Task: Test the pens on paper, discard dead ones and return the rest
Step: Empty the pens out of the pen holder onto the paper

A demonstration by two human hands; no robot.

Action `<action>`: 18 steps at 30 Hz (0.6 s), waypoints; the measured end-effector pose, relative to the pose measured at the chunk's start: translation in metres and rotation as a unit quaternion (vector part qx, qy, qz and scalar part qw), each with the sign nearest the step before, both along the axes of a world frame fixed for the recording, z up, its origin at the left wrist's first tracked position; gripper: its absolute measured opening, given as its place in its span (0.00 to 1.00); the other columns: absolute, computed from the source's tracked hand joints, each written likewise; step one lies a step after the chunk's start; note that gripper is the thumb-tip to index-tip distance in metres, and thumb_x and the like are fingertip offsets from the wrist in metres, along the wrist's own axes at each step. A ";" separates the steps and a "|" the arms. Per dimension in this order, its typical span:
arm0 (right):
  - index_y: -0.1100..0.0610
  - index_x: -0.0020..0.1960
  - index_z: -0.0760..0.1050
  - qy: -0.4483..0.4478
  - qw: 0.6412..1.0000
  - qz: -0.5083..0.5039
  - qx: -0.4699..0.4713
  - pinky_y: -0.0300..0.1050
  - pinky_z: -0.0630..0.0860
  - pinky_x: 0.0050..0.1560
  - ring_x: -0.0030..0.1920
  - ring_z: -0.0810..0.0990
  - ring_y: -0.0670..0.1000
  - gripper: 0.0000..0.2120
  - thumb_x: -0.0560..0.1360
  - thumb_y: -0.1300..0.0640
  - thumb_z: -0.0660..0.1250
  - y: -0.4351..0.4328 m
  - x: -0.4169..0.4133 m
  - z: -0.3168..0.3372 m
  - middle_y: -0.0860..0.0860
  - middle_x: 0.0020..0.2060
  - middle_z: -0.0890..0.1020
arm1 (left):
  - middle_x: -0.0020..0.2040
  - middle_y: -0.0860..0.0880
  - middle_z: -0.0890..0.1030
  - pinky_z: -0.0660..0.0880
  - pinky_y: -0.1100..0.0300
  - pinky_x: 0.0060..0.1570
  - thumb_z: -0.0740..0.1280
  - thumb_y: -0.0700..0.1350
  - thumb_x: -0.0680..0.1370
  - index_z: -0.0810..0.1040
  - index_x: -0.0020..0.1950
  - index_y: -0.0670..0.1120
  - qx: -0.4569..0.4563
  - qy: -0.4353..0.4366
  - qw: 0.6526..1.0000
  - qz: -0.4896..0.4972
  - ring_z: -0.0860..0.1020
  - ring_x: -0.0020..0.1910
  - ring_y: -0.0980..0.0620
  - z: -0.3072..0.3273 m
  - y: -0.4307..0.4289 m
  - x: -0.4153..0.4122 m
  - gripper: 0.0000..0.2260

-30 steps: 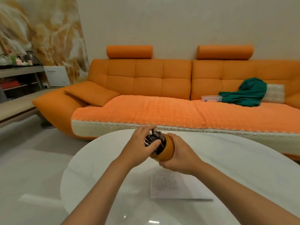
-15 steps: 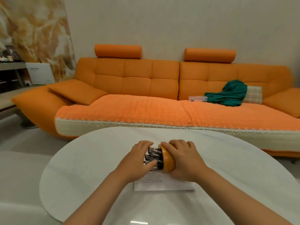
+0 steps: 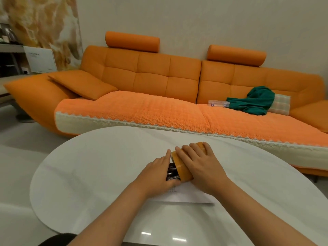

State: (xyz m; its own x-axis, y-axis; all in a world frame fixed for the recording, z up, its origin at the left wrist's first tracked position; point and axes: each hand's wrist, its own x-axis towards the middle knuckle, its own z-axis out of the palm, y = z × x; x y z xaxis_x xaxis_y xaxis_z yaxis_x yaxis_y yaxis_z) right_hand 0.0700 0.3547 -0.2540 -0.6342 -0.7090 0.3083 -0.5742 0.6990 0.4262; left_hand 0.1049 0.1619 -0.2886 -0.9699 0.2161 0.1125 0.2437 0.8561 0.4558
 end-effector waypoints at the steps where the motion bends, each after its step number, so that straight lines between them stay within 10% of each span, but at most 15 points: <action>1: 0.52 0.76 0.62 0.005 1.000 0.000 0.009 0.63 0.63 0.67 0.66 0.71 0.60 0.40 0.69 0.45 0.73 0.002 0.000 0.001 0.54 0.67 0.72 | 0.71 0.51 0.70 0.70 0.52 0.66 0.65 0.65 0.76 0.48 0.81 0.52 -0.008 -0.002 1.000 -0.006 0.70 0.68 0.48 -0.003 0.001 -0.002 0.41; 5: 0.50 0.74 0.62 0.013 0.998 -0.041 0.037 0.65 0.61 0.69 0.67 0.69 0.61 0.40 0.66 0.52 0.76 0.017 -0.004 0.009 0.55 0.67 0.71 | 0.62 0.53 0.74 0.72 0.54 0.56 0.66 0.61 0.76 0.66 0.70 0.54 -0.039 0.004 0.999 -0.020 0.73 0.57 0.52 -0.010 0.002 -0.008 0.26; 11: 0.50 0.74 0.62 0.021 0.998 -0.048 0.044 0.66 0.58 0.71 0.69 0.67 0.62 0.40 0.66 0.53 0.77 0.022 -0.002 0.010 0.55 0.68 0.70 | 0.72 0.54 0.69 0.68 0.53 0.66 0.65 0.68 0.72 0.60 0.77 0.52 -0.035 0.047 0.998 -0.019 0.69 0.67 0.51 -0.015 0.014 -0.012 0.39; 18: 0.50 0.72 0.65 0.019 0.997 -0.061 0.049 0.66 0.57 0.71 0.70 0.68 0.64 0.44 0.61 0.55 0.81 0.028 -0.003 0.007 0.59 0.70 0.71 | 0.69 0.55 0.72 0.67 0.55 0.65 0.63 0.62 0.77 0.65 0.75 0.53 -0.062 0.048 0.996 -0.030 0.71 0.66 0.51 -0.021 0.012 -0.018 0.28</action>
State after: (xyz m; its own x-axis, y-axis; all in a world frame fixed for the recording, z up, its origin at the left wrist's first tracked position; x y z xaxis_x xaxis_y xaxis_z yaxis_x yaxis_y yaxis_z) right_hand 0.0674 0.3829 -0.2474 -0.7071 -0.6545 0.2677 -0.4685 0.7172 0.5160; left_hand 0.0871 0.1744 -0.3095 -0.9411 0.2907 0.1727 0.3327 0.8875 0.3188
